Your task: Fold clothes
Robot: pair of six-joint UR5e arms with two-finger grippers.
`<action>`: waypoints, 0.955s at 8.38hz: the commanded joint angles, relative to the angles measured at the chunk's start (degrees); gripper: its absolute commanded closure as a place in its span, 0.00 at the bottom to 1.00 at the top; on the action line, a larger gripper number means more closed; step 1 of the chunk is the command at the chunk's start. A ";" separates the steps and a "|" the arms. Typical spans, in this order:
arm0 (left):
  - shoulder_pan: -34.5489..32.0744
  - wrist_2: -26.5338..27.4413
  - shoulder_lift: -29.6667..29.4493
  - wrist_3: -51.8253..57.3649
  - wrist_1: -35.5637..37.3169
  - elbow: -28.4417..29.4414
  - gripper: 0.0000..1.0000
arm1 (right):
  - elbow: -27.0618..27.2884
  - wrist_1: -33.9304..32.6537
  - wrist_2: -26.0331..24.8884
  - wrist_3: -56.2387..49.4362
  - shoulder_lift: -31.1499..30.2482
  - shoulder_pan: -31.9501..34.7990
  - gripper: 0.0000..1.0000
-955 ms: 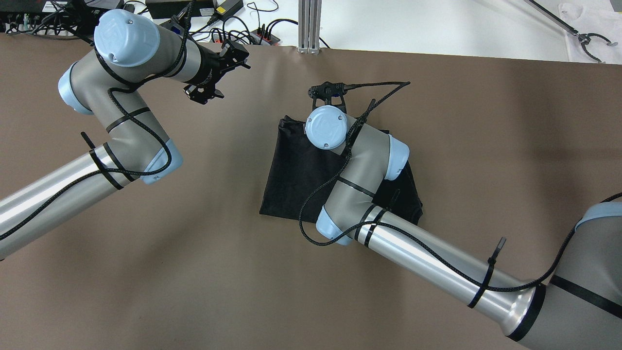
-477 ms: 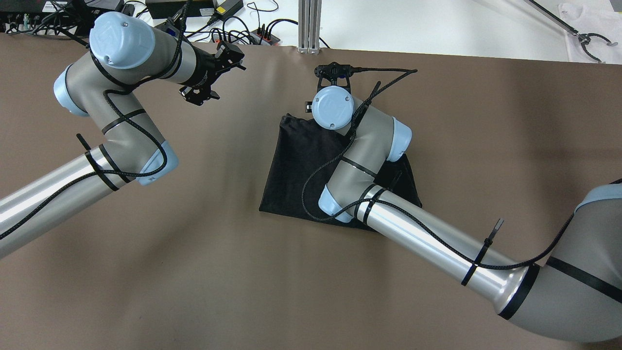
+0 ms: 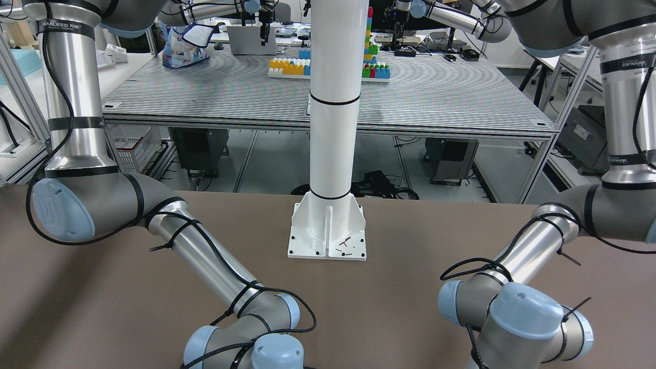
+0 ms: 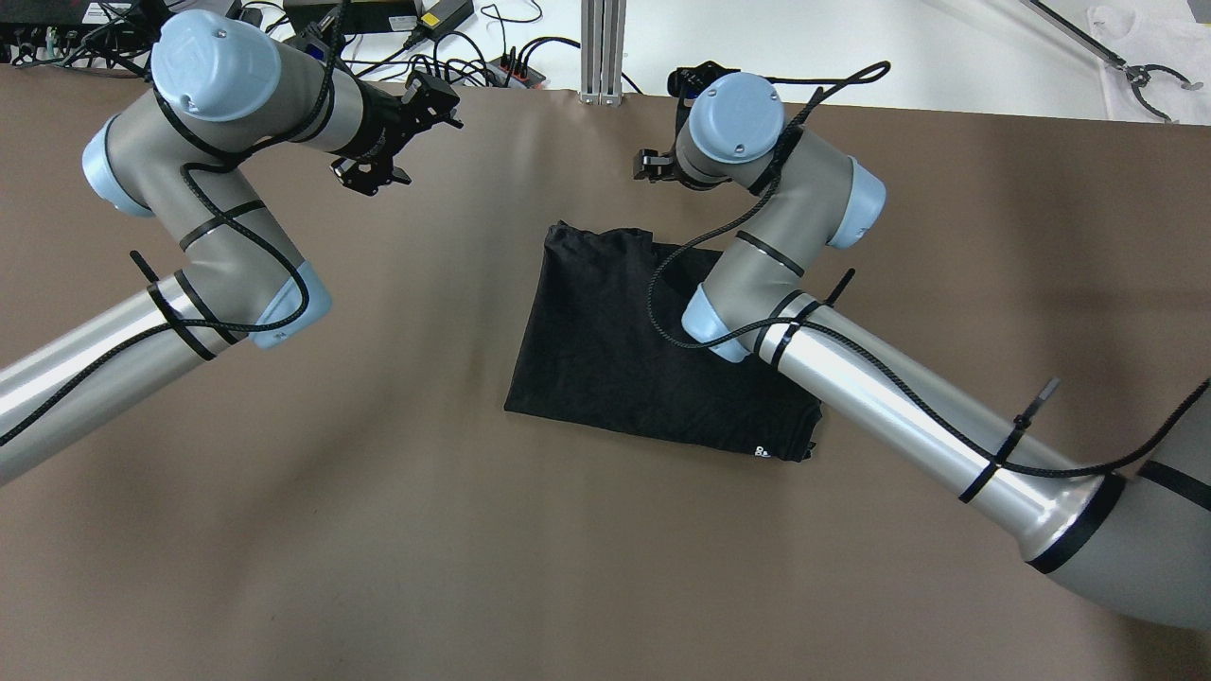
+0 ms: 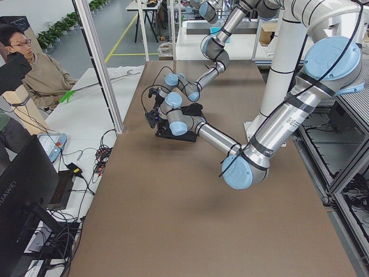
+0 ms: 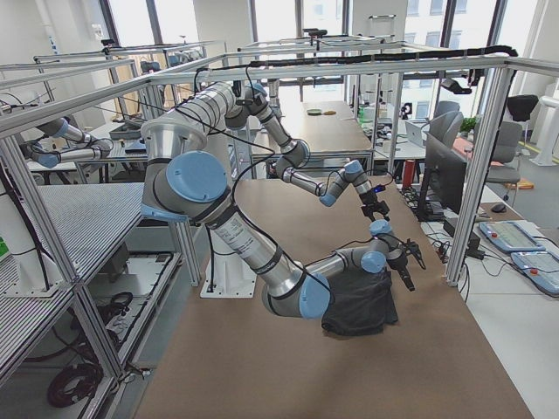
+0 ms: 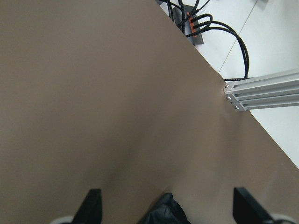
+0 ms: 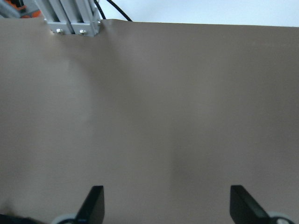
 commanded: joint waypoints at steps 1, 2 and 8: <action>-5.85 -5.63 5.36 15.63 0.45 -2.48 0.00 | 4.69 -0.09 3.40 -8.64 -7.40 4.71 0.05; -9.79 -8.00 9.31 26.59 0.54 -3.38 0.00 | 6.26 -0.09 5.85 -14.68 -10.90 7.69 0.05; -27.93 5.81 26.38 96.79 3.35 -2.69 0.00 | 15.55 -0.09 8.95 -64.17 -35.22 29.74 0.05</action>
